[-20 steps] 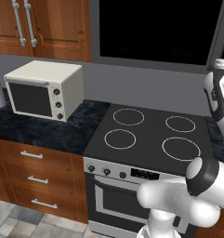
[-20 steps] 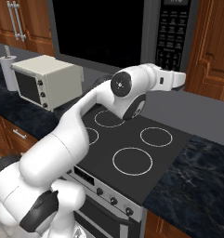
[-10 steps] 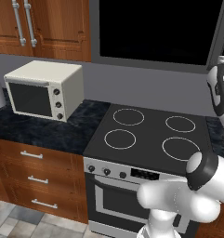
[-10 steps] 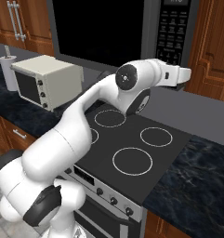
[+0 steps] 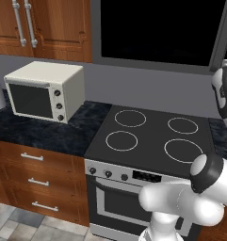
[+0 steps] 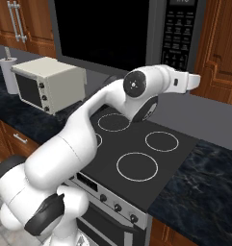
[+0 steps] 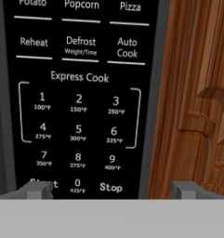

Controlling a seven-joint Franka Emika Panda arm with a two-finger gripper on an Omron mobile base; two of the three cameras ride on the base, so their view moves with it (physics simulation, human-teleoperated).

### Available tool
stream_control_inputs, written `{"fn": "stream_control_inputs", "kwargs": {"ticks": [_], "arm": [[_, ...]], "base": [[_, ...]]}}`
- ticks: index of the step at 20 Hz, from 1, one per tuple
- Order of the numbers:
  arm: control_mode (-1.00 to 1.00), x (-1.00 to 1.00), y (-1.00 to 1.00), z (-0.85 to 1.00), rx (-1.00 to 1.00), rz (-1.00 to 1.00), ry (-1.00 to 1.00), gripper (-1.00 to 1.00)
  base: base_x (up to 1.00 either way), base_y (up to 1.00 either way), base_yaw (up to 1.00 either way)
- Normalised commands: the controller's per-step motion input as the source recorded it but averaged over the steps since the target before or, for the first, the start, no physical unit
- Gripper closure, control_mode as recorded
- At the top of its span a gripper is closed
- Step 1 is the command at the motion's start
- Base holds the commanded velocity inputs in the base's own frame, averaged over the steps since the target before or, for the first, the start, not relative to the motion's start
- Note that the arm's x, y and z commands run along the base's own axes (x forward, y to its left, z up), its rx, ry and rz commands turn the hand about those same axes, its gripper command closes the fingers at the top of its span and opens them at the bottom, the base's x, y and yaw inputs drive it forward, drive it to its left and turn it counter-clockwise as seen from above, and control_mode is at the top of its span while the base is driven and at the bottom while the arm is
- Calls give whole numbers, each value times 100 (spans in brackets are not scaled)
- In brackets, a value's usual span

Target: Transport the steak from the fridge to the microwave and turn on the microwave.

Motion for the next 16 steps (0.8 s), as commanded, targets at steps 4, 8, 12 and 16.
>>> {"fn": "stream_control_inputs", "kwargs": {"ticks": [4,8,12,16], "arm": [[-100,1,0,0,0,0,0,-100],[-100,6,0,0,0,0,0,-100],[-100,9,0,0,0,0,0,-100],[-100,6,0,0,0,0,0,-100]], "base": [[0,0,0],[0,0,0],[0,0,0],[0,0,0]]}}
